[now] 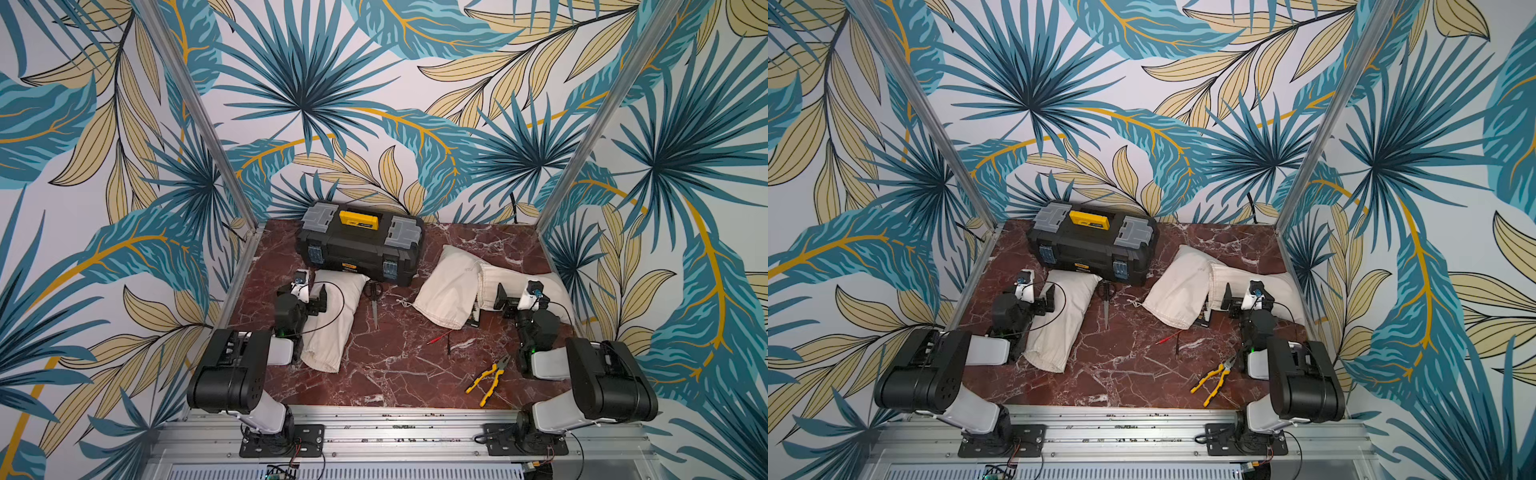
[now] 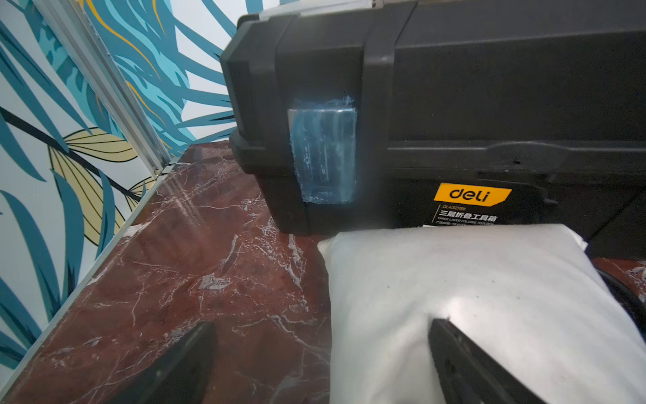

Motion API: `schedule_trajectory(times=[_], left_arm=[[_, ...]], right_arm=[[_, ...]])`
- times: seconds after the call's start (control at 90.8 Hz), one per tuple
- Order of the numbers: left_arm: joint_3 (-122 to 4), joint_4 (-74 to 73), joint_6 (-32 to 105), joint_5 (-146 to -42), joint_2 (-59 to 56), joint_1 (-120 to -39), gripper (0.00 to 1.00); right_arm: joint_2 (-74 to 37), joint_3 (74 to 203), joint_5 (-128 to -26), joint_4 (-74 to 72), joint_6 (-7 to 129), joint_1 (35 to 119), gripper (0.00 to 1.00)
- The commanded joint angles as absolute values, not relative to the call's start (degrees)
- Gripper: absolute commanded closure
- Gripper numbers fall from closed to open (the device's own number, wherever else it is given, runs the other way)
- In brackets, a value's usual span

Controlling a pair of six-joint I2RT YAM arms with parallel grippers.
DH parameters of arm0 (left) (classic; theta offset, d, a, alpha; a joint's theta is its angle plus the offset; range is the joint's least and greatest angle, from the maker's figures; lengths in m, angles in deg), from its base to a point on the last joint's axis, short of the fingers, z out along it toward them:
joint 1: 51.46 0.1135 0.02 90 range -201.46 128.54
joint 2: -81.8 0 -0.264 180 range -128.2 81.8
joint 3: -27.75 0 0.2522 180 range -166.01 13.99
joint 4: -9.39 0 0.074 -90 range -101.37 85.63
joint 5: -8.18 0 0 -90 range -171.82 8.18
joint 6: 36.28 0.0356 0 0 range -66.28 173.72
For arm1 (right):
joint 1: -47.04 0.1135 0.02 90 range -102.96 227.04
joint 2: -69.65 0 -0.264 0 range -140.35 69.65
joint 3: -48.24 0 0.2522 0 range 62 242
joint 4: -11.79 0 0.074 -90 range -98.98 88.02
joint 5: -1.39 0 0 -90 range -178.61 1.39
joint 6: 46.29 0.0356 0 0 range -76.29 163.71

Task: Close the soil bag
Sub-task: Pick up the soil bag from the center of the board.

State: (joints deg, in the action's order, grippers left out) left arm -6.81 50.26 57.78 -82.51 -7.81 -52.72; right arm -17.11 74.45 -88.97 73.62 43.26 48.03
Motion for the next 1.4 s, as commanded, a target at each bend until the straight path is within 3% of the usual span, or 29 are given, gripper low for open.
schedule_trajectory(times=[0.0, 0.396, 0.518, 0.65, 0.837, 1.057, 1.333, 1.388], left_arm=[[-7.5, 50.7, 57.9, -83.2, -7.7, -52.5, 0.00], [-7.7, 49.0, 58.5, -84.9, -6.1, -52.6, 0.00], [-7.3, 42.0, 57.3, -82.9, 3.4, -52.6, 0.00], [-10.3, 17.5, 51.3, -78.8, 20.7, -53.1, 0.00], [-17.0, -17.3, 32.9, -65.9, 32.9, -59.5, 0.00], [-18.8, -33.2, 22.2, -62.8, 30.2, -70.0, 0.00], [-16.0, -30.8, 19.4, -65.9, 18.5, -70.8, 0.00], [-16.1, -29.8, 19.7, -66.6, 16.6, -70.9, 0.06]], right_arm=[[-17.9, 74.9, -88.6, 74.6, 43.3, 48.0, 0.01], [-17.2, 74.7, -89.2, 74.8, 43.3, 48.0, 0.01], [-10.0, 77.3, -90.3, 62.6, 44.0, 48.2, 0.01], [-0.8, 83.7, -91.4, 43.0, 51.2, 48.4, 0.01], [9.3, 85.2, -85.1, 32.5, 59.5, 49.8, 0.01], [11.6, 86.0, -81.0, 28.8, 61.9, 57.2, 0.01], [4.3, 86.9, -81.1, 32.7, 60.3, 69.6, 0.01], [2.5, 87.9, -80.8, 33.0, 59.6, 72.0, 0.01]])
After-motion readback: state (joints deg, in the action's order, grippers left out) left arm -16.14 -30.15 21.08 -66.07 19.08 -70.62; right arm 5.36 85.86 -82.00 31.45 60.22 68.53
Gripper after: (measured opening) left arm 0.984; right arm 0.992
